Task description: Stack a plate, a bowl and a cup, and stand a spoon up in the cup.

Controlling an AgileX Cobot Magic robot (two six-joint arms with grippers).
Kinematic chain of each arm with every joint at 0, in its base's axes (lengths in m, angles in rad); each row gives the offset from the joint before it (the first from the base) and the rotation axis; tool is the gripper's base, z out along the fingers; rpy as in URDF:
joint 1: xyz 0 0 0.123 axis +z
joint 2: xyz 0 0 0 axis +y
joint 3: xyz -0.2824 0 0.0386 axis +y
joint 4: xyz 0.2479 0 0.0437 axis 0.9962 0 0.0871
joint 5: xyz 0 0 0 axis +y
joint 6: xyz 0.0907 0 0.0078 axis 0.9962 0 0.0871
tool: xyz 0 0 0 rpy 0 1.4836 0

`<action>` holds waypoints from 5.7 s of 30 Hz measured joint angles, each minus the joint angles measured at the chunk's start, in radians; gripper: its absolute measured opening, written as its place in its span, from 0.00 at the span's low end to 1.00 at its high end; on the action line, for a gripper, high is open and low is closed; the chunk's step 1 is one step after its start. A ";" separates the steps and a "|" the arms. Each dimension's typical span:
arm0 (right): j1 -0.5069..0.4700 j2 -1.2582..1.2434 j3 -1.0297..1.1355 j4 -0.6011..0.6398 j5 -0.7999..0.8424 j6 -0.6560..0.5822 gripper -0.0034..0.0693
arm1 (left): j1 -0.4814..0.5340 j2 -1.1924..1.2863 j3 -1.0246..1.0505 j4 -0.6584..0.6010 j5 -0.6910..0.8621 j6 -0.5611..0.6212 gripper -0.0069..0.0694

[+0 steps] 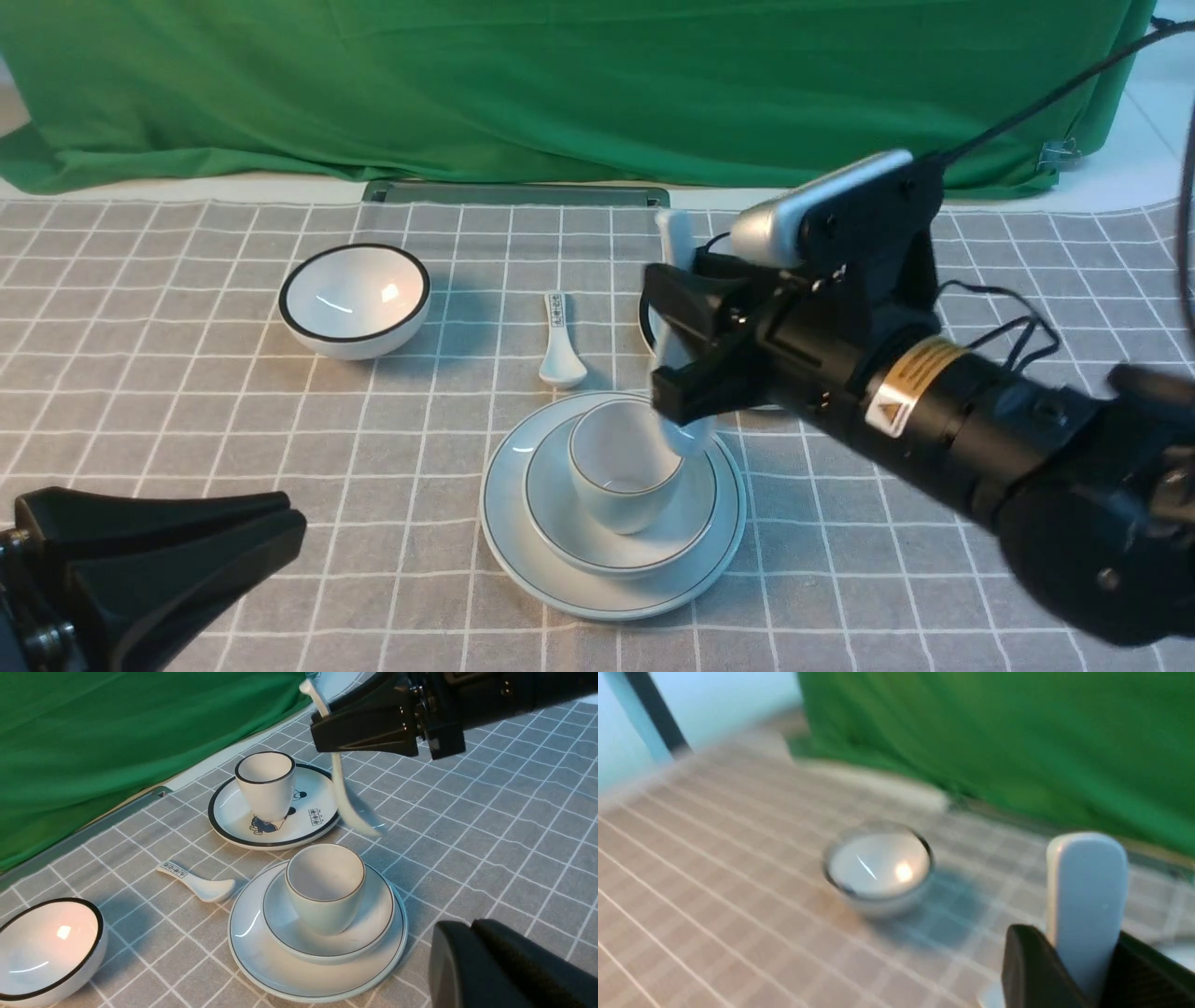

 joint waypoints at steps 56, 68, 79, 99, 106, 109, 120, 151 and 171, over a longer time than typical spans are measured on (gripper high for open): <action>0.144 -0.394 0.011 0.037 1.005 -0.080 0.08 | 0.000 -0.414 0.479 0.009 -0.437 -0.158 0.10; 0.155 -0.424 0.011 0.001 0.902 -0.090 0.09 | 0.000 -0.412 0.584 0.009 -0.441 -0.155 0.11; -0.199 -0.896 0.409 -0.069 0.856 -0.113 0.07 | 0.000 -0.411 0.584 0.009 -0.447 -0.155 0.11; -0.606 -1.501 0.761 -0.069 0.953 -0.119 0.07 | 0.000 -0.404 0.584 0.009 -0.449 -0.155 0.11; -0.606 -1.501 0.761 -0.069 0.956 -0.124 0.07 | 0.000 -0.402 0.584 0.009 -0.449 -0.155 0.11; -0.606 -1.501 0.761 -0.069 0.956 -0.124 0.08 | 0.000 -0.402 0.584 0.009 -0.449 -0.155 0.11; -0.608 -1.501 0.761 -0.069 0.956 -0.124 0.12 | 0.000 -0.401 0.584 0.009 -0.449 -0.155 0.11; -0.608 -1.502 0.761 -0.069 0.957 -0.124 0.17 | 0.722 -0.482 0.585 -0.158 -0.225 -0.120 0.11; -0.608 -1.502 0.761 -0.069 0.956 -0.124 0.24 | 0.722 -0.482 0.585 -0.158 -0.225 -0.112 0.11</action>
